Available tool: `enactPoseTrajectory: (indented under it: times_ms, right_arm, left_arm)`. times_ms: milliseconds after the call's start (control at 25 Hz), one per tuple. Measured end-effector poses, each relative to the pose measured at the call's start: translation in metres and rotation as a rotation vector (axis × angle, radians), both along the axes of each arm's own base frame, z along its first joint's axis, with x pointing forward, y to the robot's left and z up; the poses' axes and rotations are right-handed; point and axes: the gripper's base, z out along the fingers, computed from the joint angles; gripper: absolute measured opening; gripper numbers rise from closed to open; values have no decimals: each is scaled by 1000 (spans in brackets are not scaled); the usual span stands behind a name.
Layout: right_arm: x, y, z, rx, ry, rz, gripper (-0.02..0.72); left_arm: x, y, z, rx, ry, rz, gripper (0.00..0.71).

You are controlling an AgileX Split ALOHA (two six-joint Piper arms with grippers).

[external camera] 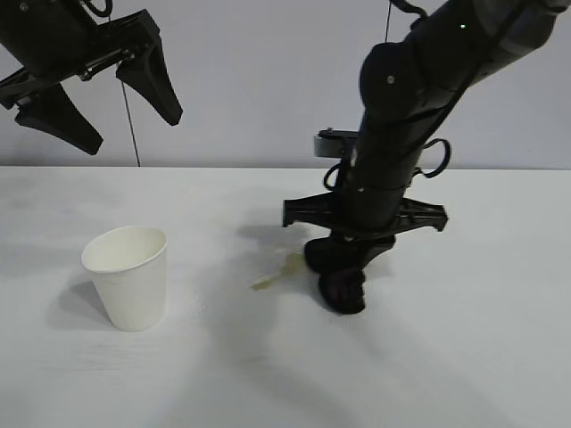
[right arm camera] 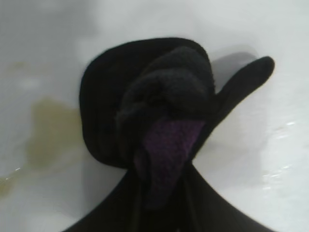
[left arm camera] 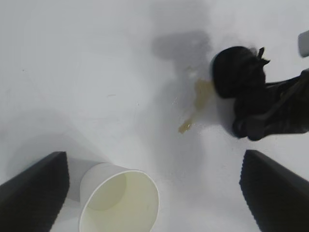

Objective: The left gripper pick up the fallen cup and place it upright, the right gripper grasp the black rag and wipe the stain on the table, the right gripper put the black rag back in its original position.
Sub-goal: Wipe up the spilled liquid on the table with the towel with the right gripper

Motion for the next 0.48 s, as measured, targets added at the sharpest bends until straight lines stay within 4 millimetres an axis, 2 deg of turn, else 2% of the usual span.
enactPoseTrajectory:
  times_ms: [280,360,480]
  right_arm:
    - [27,12,-1,-29,-24,11,100]
    - [36,6,-1,-38,-30,-7,100]
    - [50,-16,0,-69,-31,-47,100]
  left_arm:
    - [-1,0,0,1,8,-4,693]
    - [-1,0,0,1,9,-4,693]
    - [-1,0,0,1,10,-5,693]
